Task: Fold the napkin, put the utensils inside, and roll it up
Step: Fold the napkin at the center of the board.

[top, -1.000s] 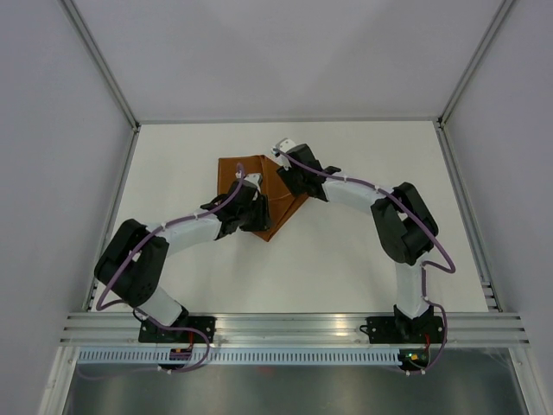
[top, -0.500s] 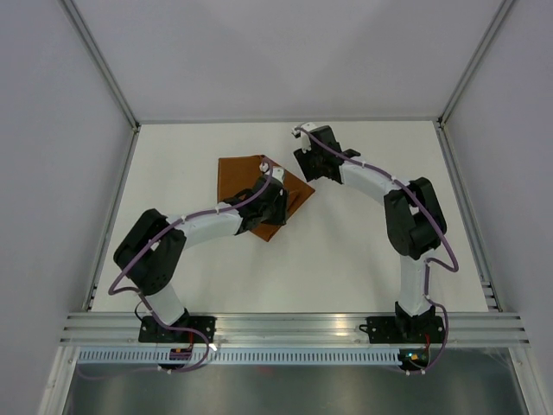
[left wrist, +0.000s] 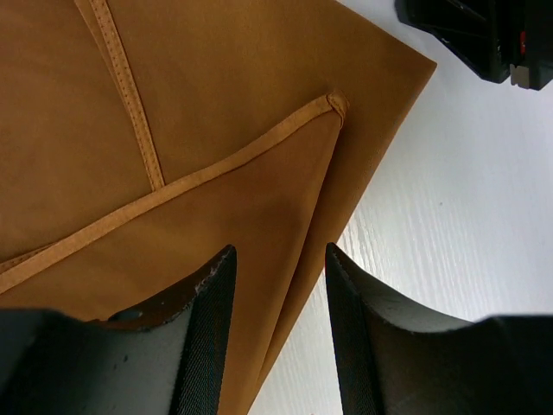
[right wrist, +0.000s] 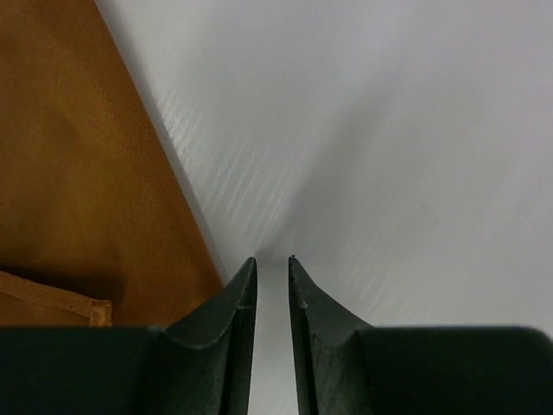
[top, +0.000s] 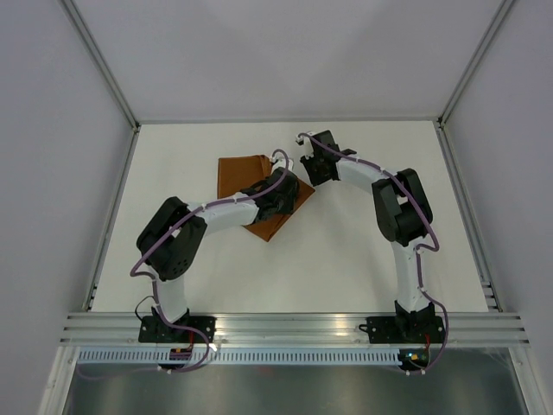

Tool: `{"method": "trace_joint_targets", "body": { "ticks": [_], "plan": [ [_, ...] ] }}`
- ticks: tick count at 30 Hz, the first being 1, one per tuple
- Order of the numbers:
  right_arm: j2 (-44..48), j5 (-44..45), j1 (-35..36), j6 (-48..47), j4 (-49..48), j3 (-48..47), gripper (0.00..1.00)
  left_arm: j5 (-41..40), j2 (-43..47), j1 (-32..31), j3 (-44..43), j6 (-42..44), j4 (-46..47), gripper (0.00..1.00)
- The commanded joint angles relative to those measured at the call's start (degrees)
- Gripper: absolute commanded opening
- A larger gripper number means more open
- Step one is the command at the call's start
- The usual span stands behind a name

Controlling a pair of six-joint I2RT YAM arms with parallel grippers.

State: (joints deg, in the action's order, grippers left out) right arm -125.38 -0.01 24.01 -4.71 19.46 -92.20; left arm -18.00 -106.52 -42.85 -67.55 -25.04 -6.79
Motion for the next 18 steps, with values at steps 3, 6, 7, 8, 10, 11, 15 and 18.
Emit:
{"method": "trace_joint_targets", "body": {
  "ticks": [3, 6, 7, 8, 10, 11, 15, 18],
  "plan": [
    [-0.39, 0.19, 0.16, 0.14, 2.42, -1.14, 0.24, -1.78, -4.48, -0.13, -4.52, -1.94, -0.6, 0.5],
    [-0.13, -1.75, 0.16, 0.05, 2.68, 0.0, 0.23, -0.2, -6.42, -0.13, -4.96, -2.47, -0.42, 0.5],
    [0.14, -1.83, 0.16, -0.04, 2.77, 0.27, 0.22, 0.33, -6.68, -0.13, -5.05, -2.47, -0.16, 0.5],
    [0.23, -2.01, 0.25, -0.12, 2.77, 0.62, 0.22, 1.03, -7.12, -0.21, -4.87, -2.47, -0.07, 0.49],
    [1.01, -2.45, 0.25, -0.39, 2.77, 1.67, 0.21, 2.79, -7.3, -0.22, -4.7, -2.3, 0.54, 0.49],
    [1.28, -2.54, 0.16, -0.3, 2.77, 2.11, 0.22, 3.32, -7.21, -0.48, -4.52, -2.04, 0.89, 0.49],
    [3.21, -3.85, 0.25, -0.74, 2.77, 4.57, 0.21, 6.83, -6.77, -1.18, -3.82, -0.19, 1.51, 0.48],
    [4.18, -4.21, 0.25, -0.91, 2.68, 6.42, 0.2, 8.41, -5.81, -1.45, -3.03, 0.69, 2.21, 0.47]
  ]
}}
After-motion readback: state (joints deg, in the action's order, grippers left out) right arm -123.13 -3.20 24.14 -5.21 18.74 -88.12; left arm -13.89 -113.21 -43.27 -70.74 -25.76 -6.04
